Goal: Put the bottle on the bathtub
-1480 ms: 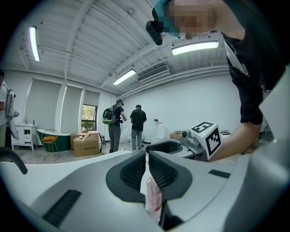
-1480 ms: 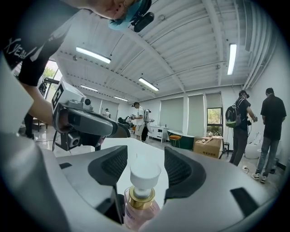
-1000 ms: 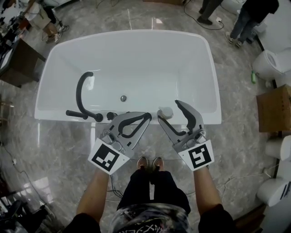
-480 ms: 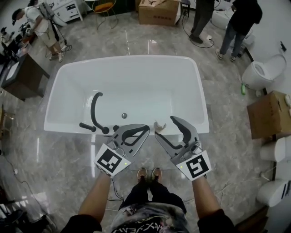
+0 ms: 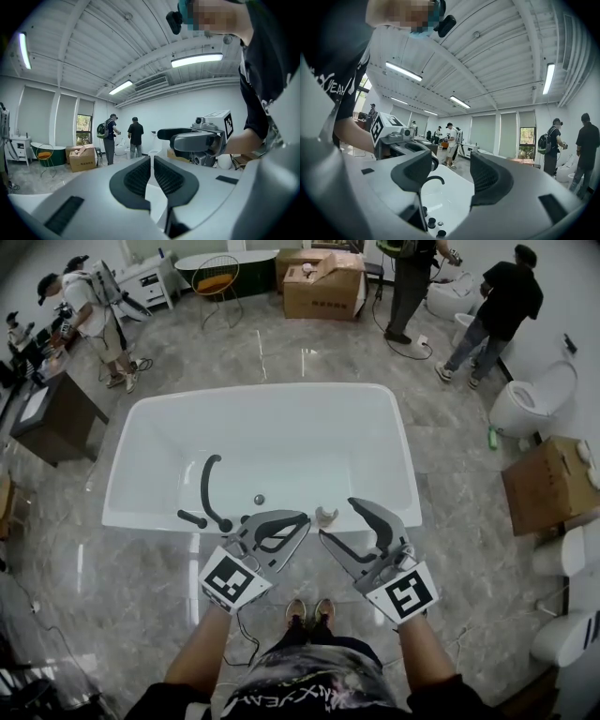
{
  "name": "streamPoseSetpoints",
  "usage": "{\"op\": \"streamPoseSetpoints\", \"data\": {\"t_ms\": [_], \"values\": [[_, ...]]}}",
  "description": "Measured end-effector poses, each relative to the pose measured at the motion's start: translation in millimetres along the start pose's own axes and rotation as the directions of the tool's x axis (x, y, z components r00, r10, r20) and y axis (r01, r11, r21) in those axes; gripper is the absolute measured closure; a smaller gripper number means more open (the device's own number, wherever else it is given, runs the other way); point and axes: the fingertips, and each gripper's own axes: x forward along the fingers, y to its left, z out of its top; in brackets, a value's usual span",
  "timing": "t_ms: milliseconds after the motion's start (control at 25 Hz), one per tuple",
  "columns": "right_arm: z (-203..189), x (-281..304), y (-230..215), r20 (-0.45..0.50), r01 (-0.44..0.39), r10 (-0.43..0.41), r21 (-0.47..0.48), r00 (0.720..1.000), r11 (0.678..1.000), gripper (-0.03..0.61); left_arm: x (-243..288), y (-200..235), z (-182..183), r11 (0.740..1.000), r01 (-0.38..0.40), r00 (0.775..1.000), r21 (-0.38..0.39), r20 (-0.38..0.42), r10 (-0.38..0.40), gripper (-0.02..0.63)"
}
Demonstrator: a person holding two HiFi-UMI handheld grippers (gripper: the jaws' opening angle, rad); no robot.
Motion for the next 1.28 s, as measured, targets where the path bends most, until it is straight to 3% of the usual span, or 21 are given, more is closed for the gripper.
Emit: {"op": "streamPoseSetpoints", "data": {"t_ms": [440,800,960,1280], "values": [[10,-20,13,-0.029,-0.009,0.008,-0.008,1.0,1.0,0.37,-9,-22,28,0.999,0.019,1.0,0.043,0.005,-0.019,0.575],[11,-26,9,-0.032,0.034,-0.035,-0.031,0.999,0.999,0.528,-15,-19,27,0.999,0.023,1.0,0.037,0.009,-0.023,0.575],[11,-29,6,-0.035,0.035,-0.037,-0.036,0.999,0.999,0.569,-10,-22,29,0.999,0.026,1.0,0.037,0.007,-0.026,0.575],[14,-29,7,-0.03,0.028,-0.029,-0.038,0.999,0.999,0.577,-9,-23,34,0.999,0.028,1.0,0.042,0.008,-0.028,0.575]]}}
